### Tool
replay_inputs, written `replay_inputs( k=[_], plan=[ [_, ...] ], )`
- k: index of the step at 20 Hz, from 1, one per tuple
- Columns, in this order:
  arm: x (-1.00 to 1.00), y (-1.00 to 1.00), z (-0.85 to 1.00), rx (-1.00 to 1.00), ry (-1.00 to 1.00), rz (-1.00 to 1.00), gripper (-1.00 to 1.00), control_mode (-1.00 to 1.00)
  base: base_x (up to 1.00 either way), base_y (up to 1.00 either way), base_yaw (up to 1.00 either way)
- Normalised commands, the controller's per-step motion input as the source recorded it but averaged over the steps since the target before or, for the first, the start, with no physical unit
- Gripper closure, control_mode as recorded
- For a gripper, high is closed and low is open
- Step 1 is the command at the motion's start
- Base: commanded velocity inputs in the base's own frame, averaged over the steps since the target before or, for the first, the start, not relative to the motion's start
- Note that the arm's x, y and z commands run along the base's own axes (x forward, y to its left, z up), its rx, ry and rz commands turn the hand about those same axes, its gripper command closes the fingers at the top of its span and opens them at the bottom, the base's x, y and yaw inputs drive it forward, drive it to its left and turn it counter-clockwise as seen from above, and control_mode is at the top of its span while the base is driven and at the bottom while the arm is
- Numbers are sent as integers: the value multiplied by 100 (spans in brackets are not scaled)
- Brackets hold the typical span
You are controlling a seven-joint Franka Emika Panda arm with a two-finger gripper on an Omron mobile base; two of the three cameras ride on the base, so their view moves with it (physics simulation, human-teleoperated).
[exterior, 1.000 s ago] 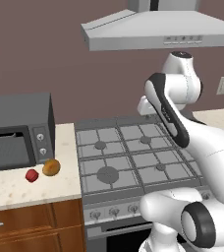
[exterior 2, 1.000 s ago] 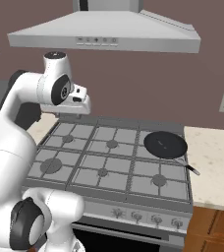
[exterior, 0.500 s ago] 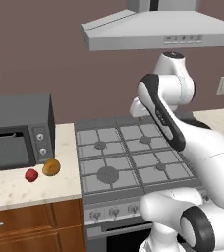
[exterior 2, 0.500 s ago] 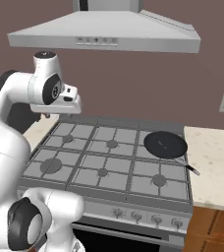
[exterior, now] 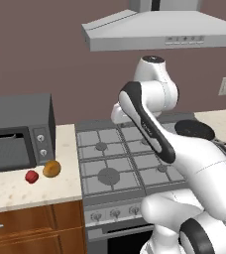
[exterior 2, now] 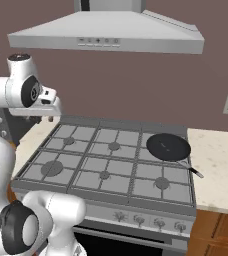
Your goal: Put the bell pepper and potato in the pan. Then turn on the rear right burner and set the heat to medium.
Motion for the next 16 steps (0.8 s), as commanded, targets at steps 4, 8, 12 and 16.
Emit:
replay_inputs(
  k=[4,8,12,16],
  plan=[
    [-3,66,-8,0,0,0,-100,-100,0,0,0],
    [1,53,-1,0,-7,0,-100,-100,0,0,0],
    [5,52,-6,0,-7,0,-100,-100,0,0,0],
    [0,44,-21,0,-2,0,-100,-100,0,0,0]
  ],
)
